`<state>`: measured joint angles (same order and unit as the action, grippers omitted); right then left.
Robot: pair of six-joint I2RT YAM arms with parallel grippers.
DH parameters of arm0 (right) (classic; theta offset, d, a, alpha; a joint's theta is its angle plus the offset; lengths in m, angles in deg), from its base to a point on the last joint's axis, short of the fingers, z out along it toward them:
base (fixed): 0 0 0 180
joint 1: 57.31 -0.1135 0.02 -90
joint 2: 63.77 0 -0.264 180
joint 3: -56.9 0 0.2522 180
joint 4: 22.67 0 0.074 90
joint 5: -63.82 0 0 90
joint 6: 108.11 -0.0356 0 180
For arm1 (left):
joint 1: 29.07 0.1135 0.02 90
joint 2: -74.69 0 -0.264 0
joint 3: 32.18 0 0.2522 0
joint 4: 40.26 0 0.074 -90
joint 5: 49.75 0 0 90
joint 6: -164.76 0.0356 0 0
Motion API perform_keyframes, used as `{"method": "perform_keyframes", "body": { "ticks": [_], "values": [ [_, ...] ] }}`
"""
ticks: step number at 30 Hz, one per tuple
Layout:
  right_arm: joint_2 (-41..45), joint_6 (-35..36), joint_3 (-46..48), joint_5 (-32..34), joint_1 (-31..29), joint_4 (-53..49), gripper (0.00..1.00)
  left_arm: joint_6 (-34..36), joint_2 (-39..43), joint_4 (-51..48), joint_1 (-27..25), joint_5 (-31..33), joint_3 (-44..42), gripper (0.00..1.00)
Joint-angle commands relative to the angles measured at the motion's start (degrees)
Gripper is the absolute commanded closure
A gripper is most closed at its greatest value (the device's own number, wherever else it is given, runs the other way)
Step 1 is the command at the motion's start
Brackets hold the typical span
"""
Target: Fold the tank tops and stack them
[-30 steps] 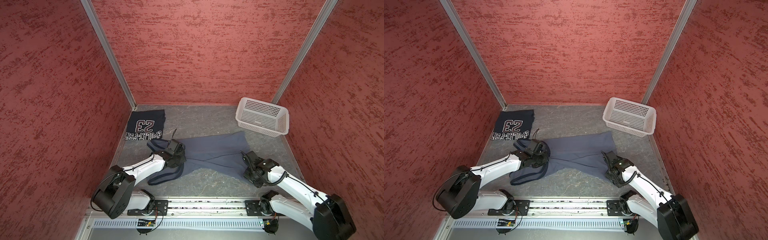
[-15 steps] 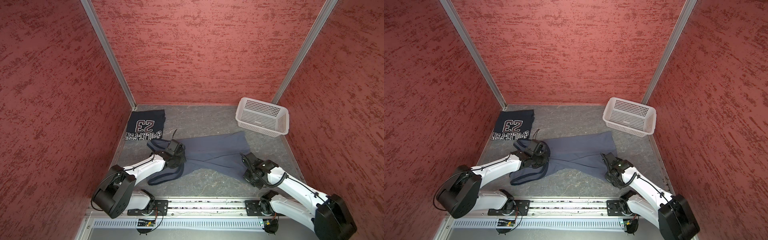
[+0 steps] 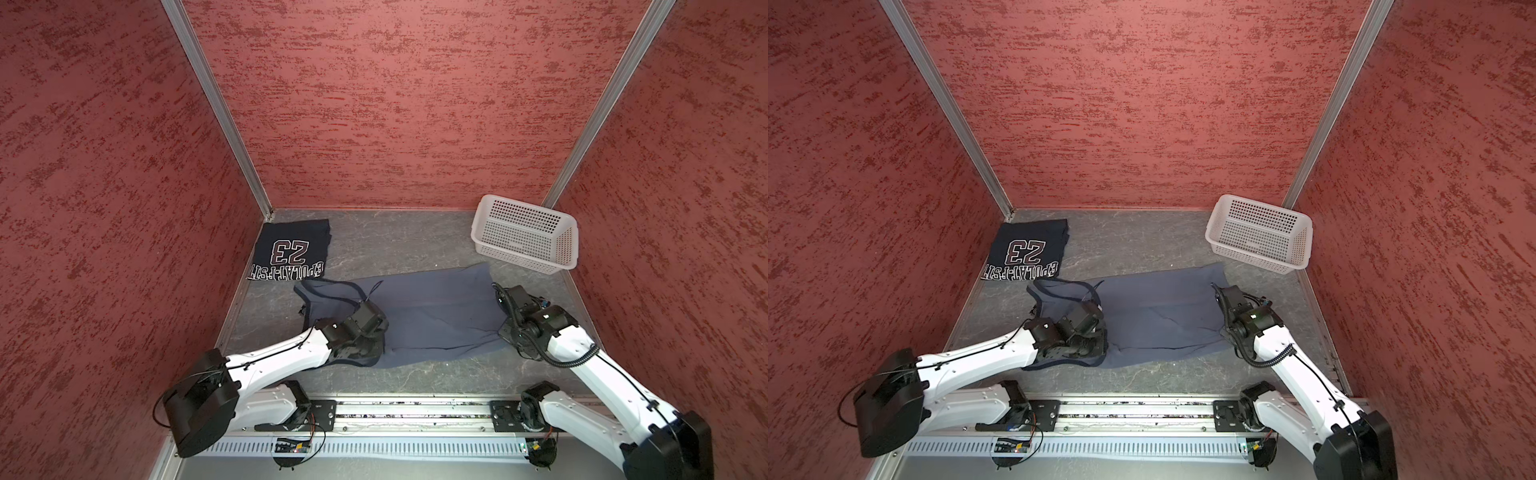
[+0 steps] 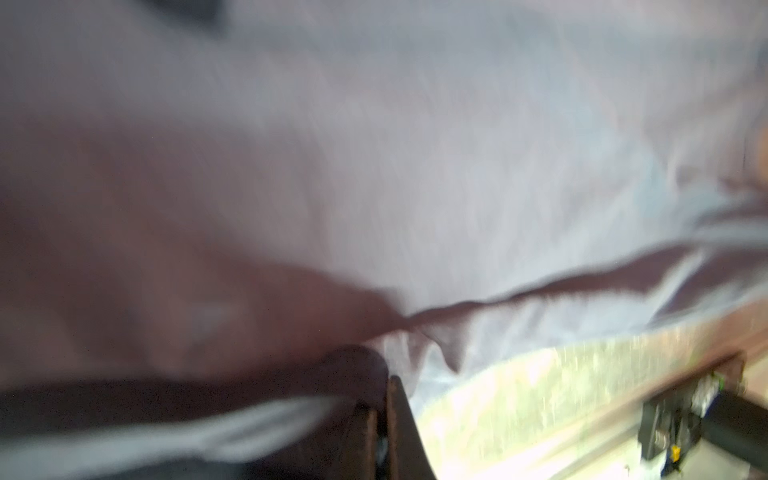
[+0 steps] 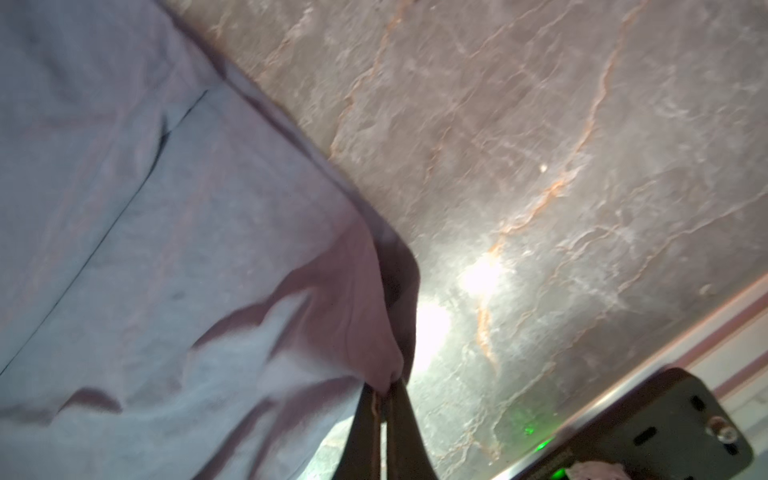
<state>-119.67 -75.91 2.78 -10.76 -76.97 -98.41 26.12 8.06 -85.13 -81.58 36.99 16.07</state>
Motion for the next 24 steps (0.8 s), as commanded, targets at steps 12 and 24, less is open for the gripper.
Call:
{"method": "perform_keyframes", "body": {
  "ticks": [12, 24],
  "values": [
    [-2.6, 9.3, -3.5, 0.8, 6.7, 12.2, 1.0, -5.3, 3.0, -3.3, -4.0, 2.8, 3.6, 0.92],
    [-15.5, 13.3, -5.7, -1.9, 8.0, 28.1, 0.99, 1.8, -4.5, -0.1, 13.7, 0.7, 9.6, 0.9]
  ]
}}
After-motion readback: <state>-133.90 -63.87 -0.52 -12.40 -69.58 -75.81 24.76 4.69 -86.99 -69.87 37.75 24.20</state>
